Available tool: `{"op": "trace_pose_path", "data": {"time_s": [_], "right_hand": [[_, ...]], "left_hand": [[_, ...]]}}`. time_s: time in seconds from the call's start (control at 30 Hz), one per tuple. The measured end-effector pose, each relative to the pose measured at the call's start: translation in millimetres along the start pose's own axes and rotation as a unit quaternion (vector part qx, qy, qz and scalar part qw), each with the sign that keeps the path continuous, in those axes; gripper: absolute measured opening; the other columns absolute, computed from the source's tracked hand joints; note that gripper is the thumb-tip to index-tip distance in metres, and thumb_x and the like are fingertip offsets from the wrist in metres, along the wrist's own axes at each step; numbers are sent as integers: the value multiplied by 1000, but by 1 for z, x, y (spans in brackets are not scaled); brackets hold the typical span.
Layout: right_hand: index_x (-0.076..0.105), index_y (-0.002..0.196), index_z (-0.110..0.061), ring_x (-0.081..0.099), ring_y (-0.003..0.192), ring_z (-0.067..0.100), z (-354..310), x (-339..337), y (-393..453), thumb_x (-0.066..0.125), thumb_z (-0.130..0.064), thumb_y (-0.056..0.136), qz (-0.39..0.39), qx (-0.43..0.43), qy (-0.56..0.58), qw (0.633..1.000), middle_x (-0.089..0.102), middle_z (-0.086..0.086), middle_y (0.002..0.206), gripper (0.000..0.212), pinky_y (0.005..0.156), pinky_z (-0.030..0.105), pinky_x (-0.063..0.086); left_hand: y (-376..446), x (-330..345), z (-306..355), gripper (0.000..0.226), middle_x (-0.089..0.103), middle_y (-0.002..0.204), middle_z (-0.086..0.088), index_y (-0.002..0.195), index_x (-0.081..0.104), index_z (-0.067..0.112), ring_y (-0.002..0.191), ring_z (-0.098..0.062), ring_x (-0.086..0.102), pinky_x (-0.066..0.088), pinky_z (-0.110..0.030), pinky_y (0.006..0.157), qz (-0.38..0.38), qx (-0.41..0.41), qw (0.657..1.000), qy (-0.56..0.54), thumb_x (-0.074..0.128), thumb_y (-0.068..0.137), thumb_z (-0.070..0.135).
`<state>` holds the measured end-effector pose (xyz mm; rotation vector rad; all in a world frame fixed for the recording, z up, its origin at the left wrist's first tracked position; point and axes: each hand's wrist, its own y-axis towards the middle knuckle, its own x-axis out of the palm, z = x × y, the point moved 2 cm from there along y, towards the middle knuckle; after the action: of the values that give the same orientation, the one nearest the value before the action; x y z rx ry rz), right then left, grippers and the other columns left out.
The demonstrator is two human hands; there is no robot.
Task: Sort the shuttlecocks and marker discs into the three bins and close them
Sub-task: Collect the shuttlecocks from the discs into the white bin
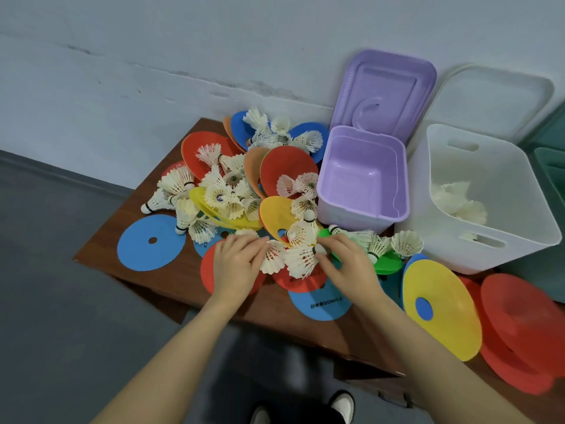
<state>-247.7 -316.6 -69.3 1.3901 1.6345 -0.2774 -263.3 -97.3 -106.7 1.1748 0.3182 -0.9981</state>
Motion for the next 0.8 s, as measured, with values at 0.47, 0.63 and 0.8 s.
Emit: {"op": "trace_pose_path", "data": {"time_s": [0.47,0.63,0.8], "right_hand": [[61,117,-5,57,91,13,74,-141,40,51,-22,92,147,-11,29,989,57,1,107,31,74,31,49],[60,116,-8,58,90,17,143,-204,35,53,-19,89,186,29,-2,982,58,3,104,30,77,30,49],[59,118,-5,54,94,13,194,-249,26,52,-16,91,215,63,-68,972,58,4,105,30,81,21,43]], "left_hand": [[138,37,139,14,69,88,8,91,74,19,82,-13,55,39,-30,64,98,141,984,-37,62,86,25],[183,103,217,17,69,86,3,90,73,18,77,-20,62,46,-34,63,60,189,977,-78,59,85,25],[207,153,284,24,67,81,3,89,74,18,71,-21,61,46,-31,61,-3,158,978,-132,54,86,31]]}}
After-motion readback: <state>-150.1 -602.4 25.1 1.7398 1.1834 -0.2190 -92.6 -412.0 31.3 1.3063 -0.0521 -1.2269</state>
